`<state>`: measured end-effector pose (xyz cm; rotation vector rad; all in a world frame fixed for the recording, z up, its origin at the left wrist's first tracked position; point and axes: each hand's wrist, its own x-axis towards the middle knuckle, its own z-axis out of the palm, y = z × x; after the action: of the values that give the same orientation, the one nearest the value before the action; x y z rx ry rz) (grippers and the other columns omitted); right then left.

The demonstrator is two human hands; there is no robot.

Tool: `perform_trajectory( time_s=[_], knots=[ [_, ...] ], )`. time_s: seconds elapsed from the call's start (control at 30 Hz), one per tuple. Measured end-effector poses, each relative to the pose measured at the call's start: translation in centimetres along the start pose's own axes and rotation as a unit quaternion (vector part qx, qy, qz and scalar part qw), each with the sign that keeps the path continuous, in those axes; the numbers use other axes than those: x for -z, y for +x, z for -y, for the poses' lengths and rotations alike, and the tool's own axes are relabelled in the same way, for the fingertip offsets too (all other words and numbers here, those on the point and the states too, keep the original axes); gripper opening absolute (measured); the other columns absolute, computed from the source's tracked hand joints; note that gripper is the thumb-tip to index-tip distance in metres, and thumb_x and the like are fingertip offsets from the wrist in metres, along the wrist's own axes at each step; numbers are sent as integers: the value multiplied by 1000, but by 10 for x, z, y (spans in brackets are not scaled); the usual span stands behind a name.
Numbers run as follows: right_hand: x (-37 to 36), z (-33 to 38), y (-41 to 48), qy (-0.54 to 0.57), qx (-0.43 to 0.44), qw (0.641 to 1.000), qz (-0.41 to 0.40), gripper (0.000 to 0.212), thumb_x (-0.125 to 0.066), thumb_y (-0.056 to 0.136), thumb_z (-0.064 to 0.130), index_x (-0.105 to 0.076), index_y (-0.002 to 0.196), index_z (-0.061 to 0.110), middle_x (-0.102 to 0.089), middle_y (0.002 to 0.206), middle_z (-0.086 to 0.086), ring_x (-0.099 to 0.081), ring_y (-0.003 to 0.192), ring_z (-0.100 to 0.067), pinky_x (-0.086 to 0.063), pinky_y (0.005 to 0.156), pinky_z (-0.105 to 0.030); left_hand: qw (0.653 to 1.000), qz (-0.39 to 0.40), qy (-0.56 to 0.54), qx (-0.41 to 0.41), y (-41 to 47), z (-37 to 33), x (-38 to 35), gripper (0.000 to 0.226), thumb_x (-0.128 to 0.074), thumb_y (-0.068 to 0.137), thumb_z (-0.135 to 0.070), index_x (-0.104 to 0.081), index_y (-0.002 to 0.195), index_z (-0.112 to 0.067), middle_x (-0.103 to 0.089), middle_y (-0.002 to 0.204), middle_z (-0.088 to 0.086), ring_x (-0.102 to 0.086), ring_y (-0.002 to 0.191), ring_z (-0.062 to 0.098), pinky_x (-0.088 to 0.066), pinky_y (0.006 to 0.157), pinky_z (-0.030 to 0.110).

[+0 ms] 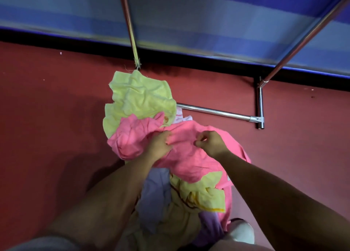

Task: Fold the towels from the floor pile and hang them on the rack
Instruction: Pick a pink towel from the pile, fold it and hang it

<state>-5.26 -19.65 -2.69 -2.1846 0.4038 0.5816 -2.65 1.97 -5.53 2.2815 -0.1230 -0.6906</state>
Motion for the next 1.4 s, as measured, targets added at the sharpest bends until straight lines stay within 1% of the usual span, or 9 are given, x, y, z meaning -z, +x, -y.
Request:
perform_trajectory(
  time_s=[0.13, 0.3, 0.57, 0.7, 0.87, 0.97, 1.2, 1.3, 1.4],
  knots=[
    [54, 59, -28, 59, 66, 996, 0, 26, -67, 81, -3, -59, 65, 15, -61, 61, -5, -53, 58, -18, -46, 63, -31, 990, 115, -68, -43, -14, -47, 25, 62, -80, 82, -11, -55, 138, -6, -56, 130, -8, -52, 119, 6, -41, 90, 9],
    [115, 136, -103, 167, 159, 973, -33, 27, -60, 88, -9, -55, 70, 10, -58, 63, -11, -53, 54, -14, -48, 58, -27, 993, -36, -68, -84, -58, -107, 71, 4, -67, 88, -8, -70, 87, -5, -71, 82, 11, -60, 72, 16, -52, 74, 36],
    [174, 199, -215, 243, 233, 920, -199, 15, -60, 88, 5, -60, 76, 12, -59, 67, -5, -54, 61, -12, -46, 62, -24, 950, -102, -247, -163, -172, -219, 149, 21, -54, 93, -19, -51, 73, -27, -43, 66, -10, -38, 66, 9, -33, 67, 33],
    [166, 202, -248, 294, 259, 905, -168, 19, -69, 83, 13, -61, 68, 21, -58, 62, 0, -52, 65, -16, -44, 69, -35, 924, -128, -287, -216, -221, -235, 162, 22, -52, 102, -19, -53, 80, -19, -49, 69, -10, -40, 67, 4, -32, 63, 25],
    [139, 193, -266, 287, 262, 919, -68, 14, -76, 85, 4, -65, 89, 10, -55, 57, 4, -45, 53, -9, -38, 57, -23, 906, -130, -332, -228, -242, -228, 166, 17, -58, 95, -26, -57, 78, -25, -46, 77, 6, -38, 73, 15, -30, 66, 33],
    [130, 191, -268, 245, 256, 935, 31, 36, -83, 81, 13, -67, 112, 7, -58, 67, -3, -52, 62, -14, -43, 60, -27, 915, -101, -298, -253, -244, -232, 164, 18, -55, 99, -11, -57, 83, -18, -49, 76, 4, -42, 69, 8, -33, 65, 27],
    [134, 195, -272, 165, 290, 943, -11, 15, -77, 86, 8, -70, 73, 12, -56, 60, -2, -45, 59, -14, -37, 56, -25, 944, -13, -212, -254, -246, -215, 173, 21, -73, 84, -31, -57, 88, -18, -57, 82, 16, -47, 79, 17, -38, 72, 34],
    [140, 199, -273, 267, 285, 919, -51, 11, -73, 87, 5, -72, 78, 9, -60, 71, -10, -50, 67, -20, -42, 63, -32, 973, 48, 53, -219, -243, -197, 183, 23, -79, 79, -14, -58, 83, -24, -63, 72, -8, -53, 61, -1, -43, 60, 19],
    [147, 198, -271, 320, 265, 904, -99, 6, -70, 89, 4, -70, 84, 5, -64, 77, -10, -56, 72, -19, -47, 69, -34, 974, 59, 170, -136, -237, -176, 183, 12, -75, 80, -17, -64, 80, -23, -72, 77, -1, -64, 66, 13, -47, 60, 25]
  ],
)
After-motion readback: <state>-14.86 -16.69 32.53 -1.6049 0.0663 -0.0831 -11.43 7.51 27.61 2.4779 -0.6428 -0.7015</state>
